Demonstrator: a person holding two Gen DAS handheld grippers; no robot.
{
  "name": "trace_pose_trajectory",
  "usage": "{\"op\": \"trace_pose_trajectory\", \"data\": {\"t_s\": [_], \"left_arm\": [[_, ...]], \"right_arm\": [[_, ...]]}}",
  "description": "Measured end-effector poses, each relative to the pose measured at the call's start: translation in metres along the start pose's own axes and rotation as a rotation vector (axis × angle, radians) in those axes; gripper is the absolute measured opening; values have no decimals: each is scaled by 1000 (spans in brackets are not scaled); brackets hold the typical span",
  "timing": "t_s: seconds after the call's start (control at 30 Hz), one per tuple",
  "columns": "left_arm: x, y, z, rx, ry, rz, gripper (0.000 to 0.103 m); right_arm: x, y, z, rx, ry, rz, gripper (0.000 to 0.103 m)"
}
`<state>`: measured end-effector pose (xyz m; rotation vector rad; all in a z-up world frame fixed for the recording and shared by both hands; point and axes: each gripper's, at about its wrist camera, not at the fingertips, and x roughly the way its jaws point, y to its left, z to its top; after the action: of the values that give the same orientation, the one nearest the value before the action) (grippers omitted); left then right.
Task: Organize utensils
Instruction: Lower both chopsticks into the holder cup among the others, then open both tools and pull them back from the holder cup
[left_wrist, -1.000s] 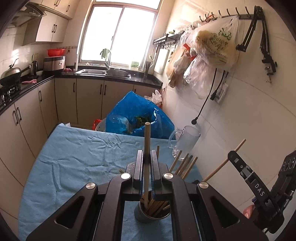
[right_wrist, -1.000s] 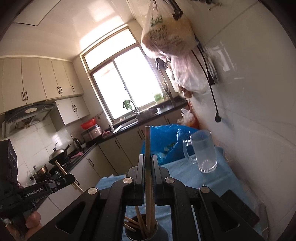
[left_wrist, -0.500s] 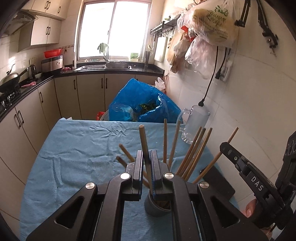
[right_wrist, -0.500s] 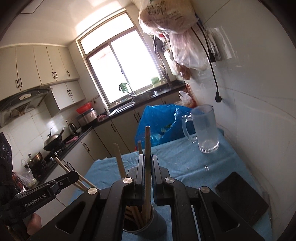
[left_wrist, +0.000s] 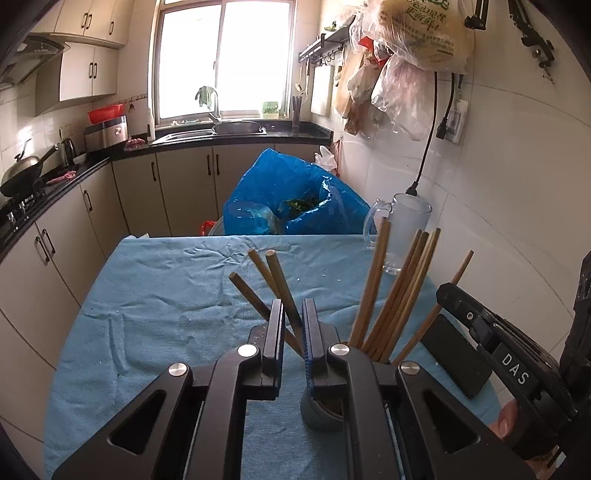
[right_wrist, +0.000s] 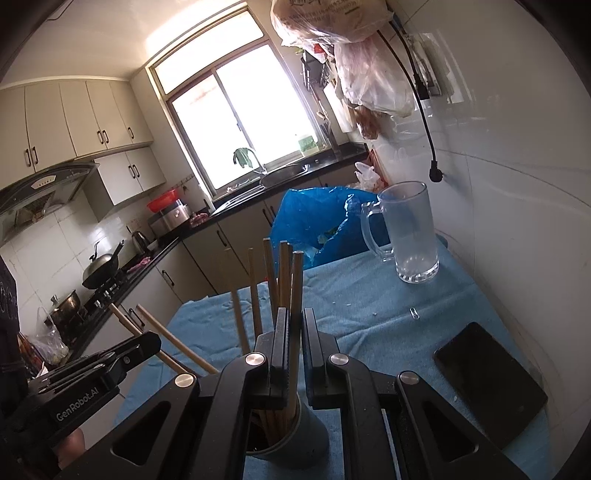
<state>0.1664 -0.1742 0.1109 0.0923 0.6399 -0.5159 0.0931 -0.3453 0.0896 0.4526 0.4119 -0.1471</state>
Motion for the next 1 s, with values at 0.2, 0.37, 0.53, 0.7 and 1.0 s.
{"op": "trace_pose_trajectory", "data": {"t_s": [0.2, 0.37, 0.53, 0.7, 1.0], "left_arm": [[-3, 0, 0, 1, -7, 16, 9], [-18, 2, 1, -10, -28, 25, 12], [-43, 2, 2, -22, -68, 50, 36], [-87, 14, -14, -55, -124, 139, 76], [-145, 29, -91, -52, -101, 287, 97]], "right_arm": [[-3, 0, 3, 0, 14, 12, 8], [-32, 0, 11, 0, -44, 25, 8], [-69, 4, 17, -5, -105, 5, 14], [-113, 8, 7, -28, -168, -90, 81], [-151, 39, -64, -221, -83, -317, 103]]}}
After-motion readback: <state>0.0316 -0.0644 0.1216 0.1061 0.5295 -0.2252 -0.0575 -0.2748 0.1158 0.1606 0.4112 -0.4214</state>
